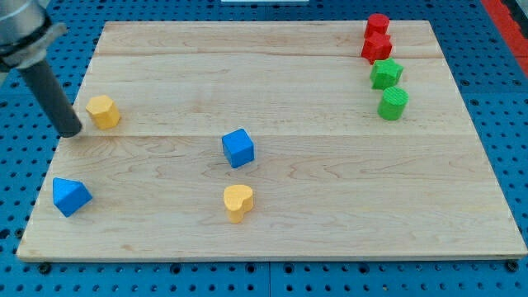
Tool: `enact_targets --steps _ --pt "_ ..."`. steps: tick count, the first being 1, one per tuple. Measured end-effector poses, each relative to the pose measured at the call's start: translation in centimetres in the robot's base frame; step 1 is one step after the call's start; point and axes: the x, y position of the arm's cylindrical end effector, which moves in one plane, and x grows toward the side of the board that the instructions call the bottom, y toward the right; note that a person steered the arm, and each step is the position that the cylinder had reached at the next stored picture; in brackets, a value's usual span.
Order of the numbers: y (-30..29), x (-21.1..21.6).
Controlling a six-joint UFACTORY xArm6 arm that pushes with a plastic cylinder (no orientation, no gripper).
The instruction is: Move the yellow hexagon to the top of the blue cube
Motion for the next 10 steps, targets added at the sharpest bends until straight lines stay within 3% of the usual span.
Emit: enact_targets --steps 2,4,6,8,10 --pt "10.8 -1.5" --pt "2.3 -1.9" --pt "10.9 -6.0" --pt "18.0 -5.1" --pt "20.9 -4.5"
